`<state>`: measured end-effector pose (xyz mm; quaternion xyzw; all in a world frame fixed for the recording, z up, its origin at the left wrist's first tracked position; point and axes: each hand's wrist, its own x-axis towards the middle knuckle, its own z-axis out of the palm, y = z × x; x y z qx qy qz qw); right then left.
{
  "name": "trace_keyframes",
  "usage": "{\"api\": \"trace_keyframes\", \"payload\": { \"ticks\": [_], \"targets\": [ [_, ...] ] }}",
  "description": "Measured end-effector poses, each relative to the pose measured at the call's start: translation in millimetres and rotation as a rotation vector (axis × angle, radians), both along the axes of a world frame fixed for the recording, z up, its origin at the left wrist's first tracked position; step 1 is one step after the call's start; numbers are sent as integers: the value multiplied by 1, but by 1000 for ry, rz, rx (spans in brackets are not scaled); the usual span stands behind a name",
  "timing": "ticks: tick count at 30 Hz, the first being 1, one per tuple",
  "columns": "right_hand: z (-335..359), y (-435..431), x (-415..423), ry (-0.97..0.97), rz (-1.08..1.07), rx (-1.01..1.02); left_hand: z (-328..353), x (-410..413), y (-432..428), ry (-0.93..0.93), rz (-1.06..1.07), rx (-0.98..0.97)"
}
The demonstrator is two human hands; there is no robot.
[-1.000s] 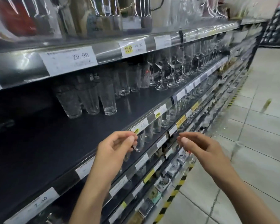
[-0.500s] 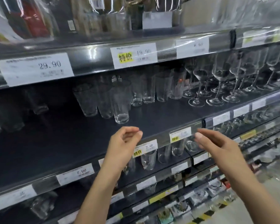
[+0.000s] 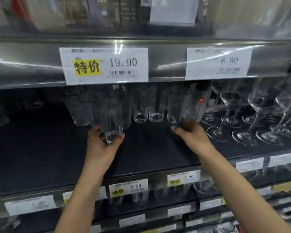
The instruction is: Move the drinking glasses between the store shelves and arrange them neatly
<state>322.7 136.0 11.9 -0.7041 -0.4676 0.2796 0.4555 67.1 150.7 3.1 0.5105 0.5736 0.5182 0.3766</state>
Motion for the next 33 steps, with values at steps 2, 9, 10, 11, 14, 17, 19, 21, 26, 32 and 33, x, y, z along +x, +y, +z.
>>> {"api": "trace_keyframes", "payload": {
  "ticks": [2, 9, 10, 11, 14, 17, 19, 21, 26, 32, 33],
  "targets": [
    [-5, 17, 4, 5, -7, 17, -5, -1, 8, 56, -4, -24],
    [-13, 56, 10, 31, -42, 44, -4, 2, 18, 90, 19, -32],
    [-13, 60, 11, 30, -43, 43, -3, 4, 19, 79, 28, -30],
    [-12, 64, 12, 35, -48, 41, -4, 5, 20, 69, 48, -37],
    [-15, 72, 13, 28, -69, 51, -4, 8, 23, 101, 68, -47],
    [-17, 75, 10, -3, -127, 90, -4, 8, 23, 121, 88, -68],
    [-15, 74, 8, -21, -154, 99, -3, 10, 22, 141, 94, -77],
    [-14, 72, 7, -40, -165, 93, -2, 10, 20, 164, 94, -76],
    [-15, 62, 10, -74, -139, 97, -1, 9, 10, 205, 93, -70],
    [-12, 47, 22, -84, 11, 57, 3, 3, 1, 161, 36, -82],
    [-10, 47, 23, -72, 35, 63, 4, 3, 1, 144, 12, -71]
  ]
}}
